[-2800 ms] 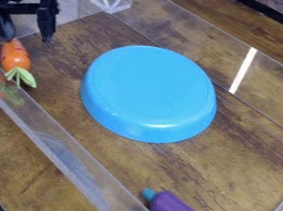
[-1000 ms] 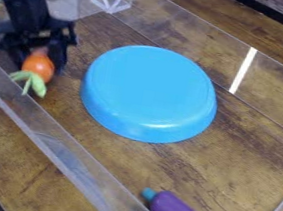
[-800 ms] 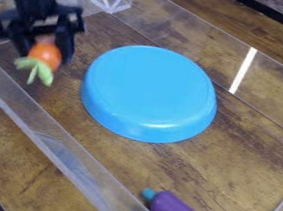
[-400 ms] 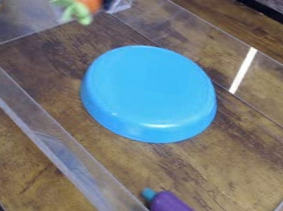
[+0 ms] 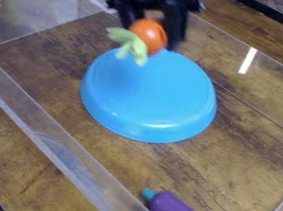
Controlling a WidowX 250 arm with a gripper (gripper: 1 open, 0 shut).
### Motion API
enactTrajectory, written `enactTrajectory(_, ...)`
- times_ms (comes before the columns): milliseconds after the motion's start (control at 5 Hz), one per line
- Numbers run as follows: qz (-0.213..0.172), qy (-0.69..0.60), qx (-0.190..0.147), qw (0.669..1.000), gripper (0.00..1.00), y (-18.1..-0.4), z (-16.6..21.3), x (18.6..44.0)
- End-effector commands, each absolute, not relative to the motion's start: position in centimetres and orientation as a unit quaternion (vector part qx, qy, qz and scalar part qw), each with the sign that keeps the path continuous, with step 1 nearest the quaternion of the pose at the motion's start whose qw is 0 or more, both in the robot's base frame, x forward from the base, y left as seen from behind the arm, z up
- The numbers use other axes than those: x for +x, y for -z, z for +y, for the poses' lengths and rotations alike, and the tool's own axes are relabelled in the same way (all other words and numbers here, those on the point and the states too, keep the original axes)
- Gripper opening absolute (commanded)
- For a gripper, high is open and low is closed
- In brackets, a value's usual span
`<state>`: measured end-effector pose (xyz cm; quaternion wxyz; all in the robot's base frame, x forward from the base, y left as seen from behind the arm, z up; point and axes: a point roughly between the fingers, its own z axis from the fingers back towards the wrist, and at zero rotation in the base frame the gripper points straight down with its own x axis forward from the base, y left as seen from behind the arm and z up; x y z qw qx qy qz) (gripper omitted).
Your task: Put the carrot on the blue tray
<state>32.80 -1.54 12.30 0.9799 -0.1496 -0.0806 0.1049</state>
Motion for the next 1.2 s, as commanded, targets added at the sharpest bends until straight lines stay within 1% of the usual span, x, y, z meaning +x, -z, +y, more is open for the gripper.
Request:
enactTrajectory(0, -0.113, -0.094, -0.141, 0.979, 0.0, -10.9, -1.2, 34.3)
enactTrajectory(200, -0.121, -0.087, -0.13, 0.98, 0.0, -10.7, 1.1, 34.4)
enactTrajectory(400, -0.134, -0.094, -0.115, 0.98, 0.0, -11.0, 1.7, 35.3)
enactTrajectory(800, -0.144, -0.109, -0.094, 0.979, 0.0, -11.1, 1.0, 36.8)
enactTrajectory(1000, -0.15, -0.106, -0.086, 0.979, 0.0, -10.4, 1.7, 37.0)
